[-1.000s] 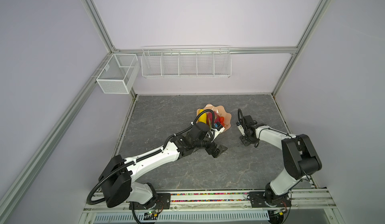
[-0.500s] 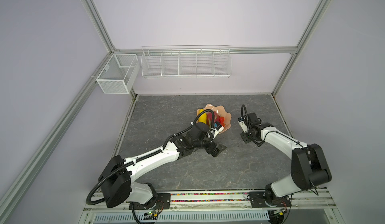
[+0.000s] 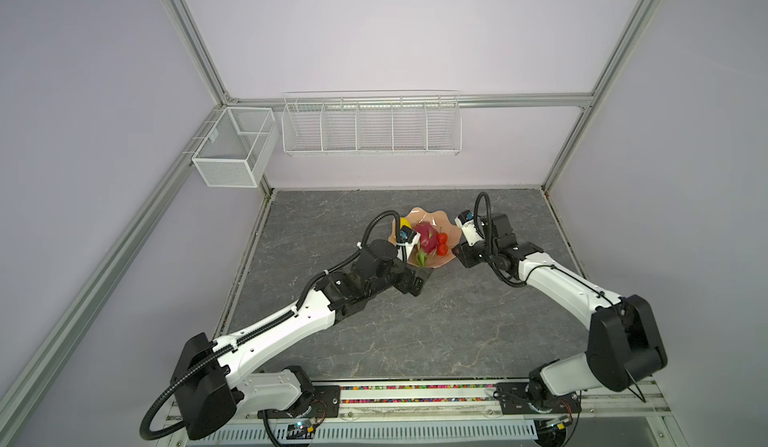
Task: Place and organize the fake fruits in the fruit bowl
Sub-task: 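Place the third strawberry into the bowl with the right gripper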
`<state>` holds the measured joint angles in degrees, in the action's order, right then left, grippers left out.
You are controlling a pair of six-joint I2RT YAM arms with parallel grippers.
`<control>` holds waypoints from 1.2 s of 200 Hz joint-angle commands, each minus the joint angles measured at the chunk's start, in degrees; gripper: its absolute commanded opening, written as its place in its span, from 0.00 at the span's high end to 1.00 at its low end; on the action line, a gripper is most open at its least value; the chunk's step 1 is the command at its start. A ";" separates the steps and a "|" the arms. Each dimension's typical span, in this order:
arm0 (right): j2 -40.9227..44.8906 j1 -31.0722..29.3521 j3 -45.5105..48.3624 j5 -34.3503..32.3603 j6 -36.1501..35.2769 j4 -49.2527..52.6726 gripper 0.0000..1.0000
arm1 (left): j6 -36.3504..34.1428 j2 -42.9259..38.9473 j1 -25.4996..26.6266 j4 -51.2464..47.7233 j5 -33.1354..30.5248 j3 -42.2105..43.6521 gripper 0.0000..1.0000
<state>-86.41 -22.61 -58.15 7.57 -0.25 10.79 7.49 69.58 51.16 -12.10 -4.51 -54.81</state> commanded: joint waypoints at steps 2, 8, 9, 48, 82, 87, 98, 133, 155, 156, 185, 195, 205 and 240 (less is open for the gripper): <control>-4.41 -1.41 -1.75 4.50 6.27 -10.23 0.68 | 2.91 -2.85 -1.32 -1.18 -4.07 2.83 0.01; -5.50 -1.68 -2.07 4.49 6.69 -10.88 0.68 | 2.96 -3.48 -1.41 -1.34 -4.28 3.27 0.01; -5.73 -1.75 -2.11 4.57 6.72 -11.01 0.68 | 2.97 -3.57 -1.36 -1.39 -4.32 3.33 0.01; -10.79 -3.91 -3.30 3.95 8.06 -12.67 0.65 | 3.41 -6.05 -1.36 -2.41 -5.40 5.34 0.01; -12.63 -5.06 -2.98 1.85 8.24 -12.46 0.63 | 3.46 -6.28 -1.34 -2.31 -5.31 5.86 0.01; -12.70 -5.11 -2.81 1.42 8.08 -12.46 0.63 | 3.47 -6.15 -1.40 -2.31 -5.23 5.84 0.01; -12.80 -5.17 -2.38 0.59 7.57 -12.48 0.61 | 3.43 -5.95 -1.35 -2.33 -5.03 5.65 0.01; -13.67 -5.22 -2.71 -1.05 6.45 -10.73 0.59 | 3.58 -5.99 -1.35 -2.39 -4.69 5.75 0.01; -13.68 -5.23 -2.26 -1.68 5.90 -10.35 0.58 | 3.54 -6.04 -1.33 -2.33 -4.65 5.78 0.01; -13.64 -5.24 -2.24 -1.68 5.89 -10.30 0.58 | 3.57 -6.04 -1.37 -2.36 -4.64 5.81 0.01; -13.83 -5.17 -1.56 -1.85 5.70 -10.05 0.55 | 3.67 -6.12 -1.37 -2.54 -4.41 5.82 0.01; -13.95 -5.17 -1.44 -2.03 5.87 -10.04 0.54 | 3.63 -6.23 -1.35 -2.57 -4.29 5.94 0.01; -14.15 -5.20 -1.35 -2.45 6.05 -10.25 0.52 | 3.71 -6.34 -1.33 -2.61 -4.36 6.00 0.01; -14.52 -5.21 -2.05 -2.55 5.88 -9.73 0.42 | 3.63 -6.74 -1.34 -2.73 -4.38 5.99 0.01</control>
<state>-99.85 -27.64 -60.38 5.52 6.20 0.14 10.52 63.94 49.78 -14.06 -8.97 -49.32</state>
